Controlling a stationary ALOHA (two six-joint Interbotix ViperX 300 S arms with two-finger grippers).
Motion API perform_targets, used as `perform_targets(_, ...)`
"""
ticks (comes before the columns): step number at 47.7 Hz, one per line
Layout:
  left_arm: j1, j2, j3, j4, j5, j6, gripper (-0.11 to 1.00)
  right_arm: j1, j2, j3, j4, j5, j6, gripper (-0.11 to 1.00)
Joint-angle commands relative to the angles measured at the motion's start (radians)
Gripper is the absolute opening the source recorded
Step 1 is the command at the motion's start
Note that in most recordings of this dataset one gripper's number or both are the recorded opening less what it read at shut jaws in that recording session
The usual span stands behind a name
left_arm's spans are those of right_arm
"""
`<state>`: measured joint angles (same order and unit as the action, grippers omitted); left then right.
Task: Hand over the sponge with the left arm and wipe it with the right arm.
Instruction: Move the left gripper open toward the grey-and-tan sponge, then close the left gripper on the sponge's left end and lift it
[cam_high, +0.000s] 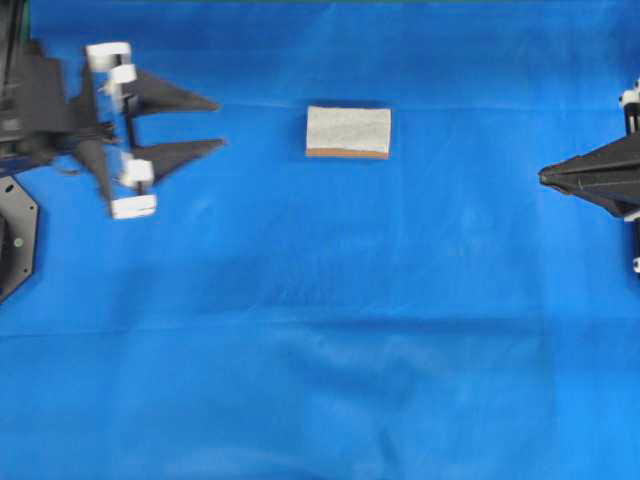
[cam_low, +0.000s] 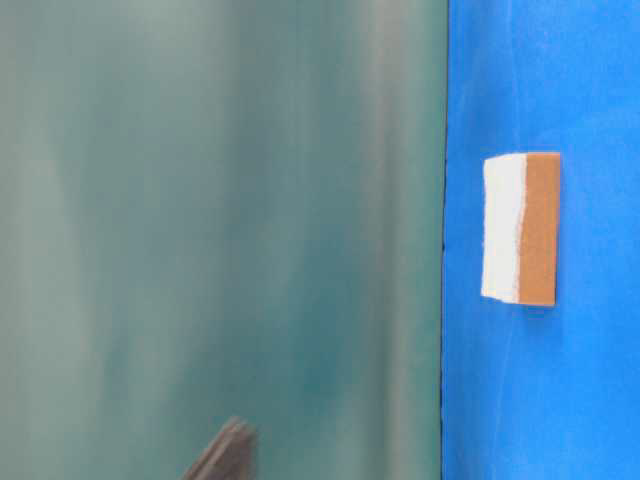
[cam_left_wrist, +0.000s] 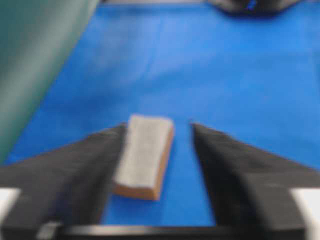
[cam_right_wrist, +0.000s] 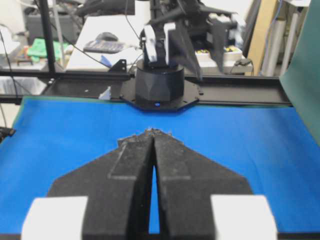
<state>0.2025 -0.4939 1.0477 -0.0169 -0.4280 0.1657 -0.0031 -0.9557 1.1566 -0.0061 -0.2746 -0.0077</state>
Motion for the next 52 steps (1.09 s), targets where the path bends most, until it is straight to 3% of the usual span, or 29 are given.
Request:
perform_targets(1,0.014,0.086,-0.072,-0.002,0.009,0.025,0.62,0.0,0.008,-0.029,-0.002,-0.005,0.003,0.0)
perform_targets(5,0.034,0.184,-0.126,-0.002,0.038,0.064,0.84,0.0,0.011,-0.029,-0.002,-0.005,0.008,0.0)
perform_targets(9,0.052,0.267,-0.181,-0.002,0.074,0.067,0.94,0.0,0.012,-0.029,-0.002,-0.005,0.011,0.0)
perform_targets(18,0.071,0.46,-0.298,-0.002,0.124,0.138,0.94,0.0,0.017,-0.025,-0.002,-0.005,0.011,0.0)
perform_targets(28,0.095,0.621,-0.388,-0.002,0.123,0.16,0.94,0.0,0.032,-0.023,-0.002,0.002,0.011,0.0)
perform_targets(42,0.101,0.775,-0.477,-0.002,0.121,0.181,0.94,0.0,0.031,-0.023,-0.002,0.015,0.008,0.0)
perform_targets(52,0.107,0.799,-0.491,-0.002,0.135,0.19,0.94,0.0,0.032,-0.023,0.0,0.018,0.008,0.0)
